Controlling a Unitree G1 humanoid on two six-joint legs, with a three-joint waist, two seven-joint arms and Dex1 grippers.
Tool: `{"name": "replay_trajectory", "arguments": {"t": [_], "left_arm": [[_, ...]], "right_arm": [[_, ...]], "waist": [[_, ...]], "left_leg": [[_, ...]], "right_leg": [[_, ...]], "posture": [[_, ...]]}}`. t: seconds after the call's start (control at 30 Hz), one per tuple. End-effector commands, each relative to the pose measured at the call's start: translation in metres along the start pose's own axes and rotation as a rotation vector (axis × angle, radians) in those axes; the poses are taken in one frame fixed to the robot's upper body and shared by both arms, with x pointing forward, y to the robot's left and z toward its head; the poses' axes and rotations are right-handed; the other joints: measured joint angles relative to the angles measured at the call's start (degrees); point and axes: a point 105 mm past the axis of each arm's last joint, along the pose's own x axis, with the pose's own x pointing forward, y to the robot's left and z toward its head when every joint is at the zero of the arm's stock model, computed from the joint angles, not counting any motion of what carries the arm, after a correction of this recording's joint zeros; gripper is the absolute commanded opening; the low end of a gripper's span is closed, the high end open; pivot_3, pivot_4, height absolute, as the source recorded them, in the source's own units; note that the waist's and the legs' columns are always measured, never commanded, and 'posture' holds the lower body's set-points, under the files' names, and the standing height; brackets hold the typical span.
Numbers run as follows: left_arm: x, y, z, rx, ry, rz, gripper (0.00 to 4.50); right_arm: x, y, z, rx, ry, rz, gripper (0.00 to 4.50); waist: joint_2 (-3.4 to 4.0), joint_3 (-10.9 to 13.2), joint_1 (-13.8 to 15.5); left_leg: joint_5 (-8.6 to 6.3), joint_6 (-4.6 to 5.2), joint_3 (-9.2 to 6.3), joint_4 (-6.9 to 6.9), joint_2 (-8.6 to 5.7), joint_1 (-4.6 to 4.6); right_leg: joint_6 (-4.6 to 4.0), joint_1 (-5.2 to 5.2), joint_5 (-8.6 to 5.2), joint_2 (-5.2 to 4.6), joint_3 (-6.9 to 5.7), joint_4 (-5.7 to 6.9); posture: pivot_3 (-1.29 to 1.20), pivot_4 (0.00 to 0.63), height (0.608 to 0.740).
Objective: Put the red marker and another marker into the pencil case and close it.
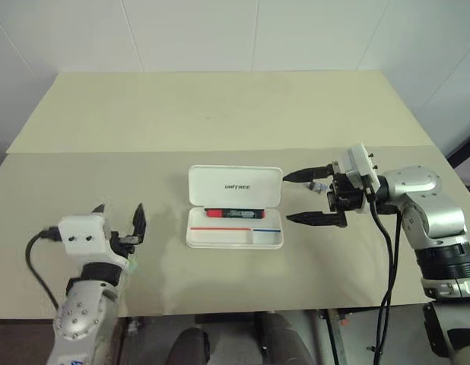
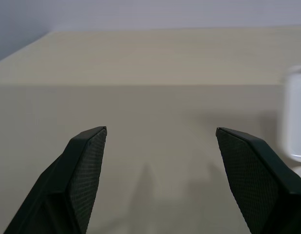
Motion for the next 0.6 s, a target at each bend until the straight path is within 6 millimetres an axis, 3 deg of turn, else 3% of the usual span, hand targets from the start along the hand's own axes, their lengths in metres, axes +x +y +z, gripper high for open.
{"name": "replay_trajectory", "arguments": {"t": [0.03,0.3,0.47,0.6], "left_arm": [[-0.012,0.011,0.011,0.004,-0.002,0.145,3.74],[-0.021,0.019,-0.010,-0.032,0.130,0.298,3.74],[-0.019,0.018,-0.036,-0.023,0.274,0.331,3.74],[-0.015,0.012,-0.046,-0.040,0.318,0.310,3.74]], "right_arm": [[0.004,-0.002,0.010,-0.041,-0.015,0.037,4.49],[0.009,-0.006,0.019,-0.064,-0.007,0.104,4.49],[0.008,-0.006,0.027,-0.086,-0.003,0.126,4.49],[0.006,-0.002,0.031,-0.094,0.005,0.137,4.49]], "waist": [[0.00,0.00,-0.06],[0.00,0.00,-0.07],[0.00,0.00,-0.07],[0.00,0.00,0.01]], "left_leg": [[0.00,0.00,0.09,0.00,0.00,0.05],[0.00,0.00,0.15,0.09,-0.01,0.04],[-0.01,0.00,0.14,0.06,0.00,0.02],[-0.01,0.00,0.13,0.07,-0.01,0.01]], "right_leg": [[-0.01,0.10,0.00,0.03,-0.02,-0.03],[-0.01,0.19,0.00,0.02,-0.04,-0.09],[-0.01,0.19,0.00,0.02,-0.05,-0.13],[-0.02,0.18,0.00,0.02,-0.07,-0.12]], "posture": [[0.00,0.150,0.740],[0.00,0.150,0.740],[0.00,0.150,0.740],[0.00,0.150,0.740]]}}
